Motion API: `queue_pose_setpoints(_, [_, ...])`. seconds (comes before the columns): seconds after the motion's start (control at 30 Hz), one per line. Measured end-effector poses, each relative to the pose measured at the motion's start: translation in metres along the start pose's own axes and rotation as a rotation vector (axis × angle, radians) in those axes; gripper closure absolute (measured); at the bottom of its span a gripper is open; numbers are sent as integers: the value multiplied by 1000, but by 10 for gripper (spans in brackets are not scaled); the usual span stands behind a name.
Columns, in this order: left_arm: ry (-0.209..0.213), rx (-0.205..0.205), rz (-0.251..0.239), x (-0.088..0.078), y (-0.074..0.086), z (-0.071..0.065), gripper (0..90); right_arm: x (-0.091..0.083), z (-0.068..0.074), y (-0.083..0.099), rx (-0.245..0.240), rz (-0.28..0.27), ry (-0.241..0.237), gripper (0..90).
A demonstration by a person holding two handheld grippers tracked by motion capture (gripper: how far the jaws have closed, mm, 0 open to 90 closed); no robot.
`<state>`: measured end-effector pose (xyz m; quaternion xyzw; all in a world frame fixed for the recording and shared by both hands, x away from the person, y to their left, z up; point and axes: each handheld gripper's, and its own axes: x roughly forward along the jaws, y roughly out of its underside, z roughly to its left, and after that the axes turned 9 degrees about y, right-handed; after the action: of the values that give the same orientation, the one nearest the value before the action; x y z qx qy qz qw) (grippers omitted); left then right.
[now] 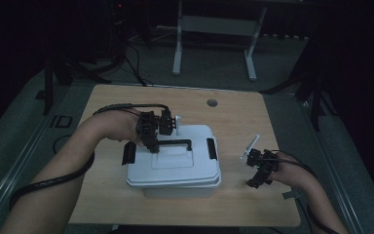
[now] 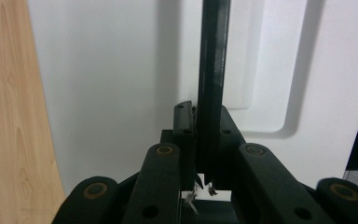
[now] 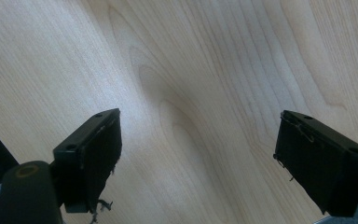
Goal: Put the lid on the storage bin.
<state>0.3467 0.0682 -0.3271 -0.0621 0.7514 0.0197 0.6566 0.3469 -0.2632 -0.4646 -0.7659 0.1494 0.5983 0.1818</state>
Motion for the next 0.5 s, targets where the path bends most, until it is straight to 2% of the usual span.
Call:
queue_pose_setpoints(0.2, [3,28,16,10,-18,4,834,0,0,1,-2,-3,1,142])
queue_pose_setpoints(0.5, [20,28,25,23,-25,14,835,5,4,0,-15,3,-8,143])
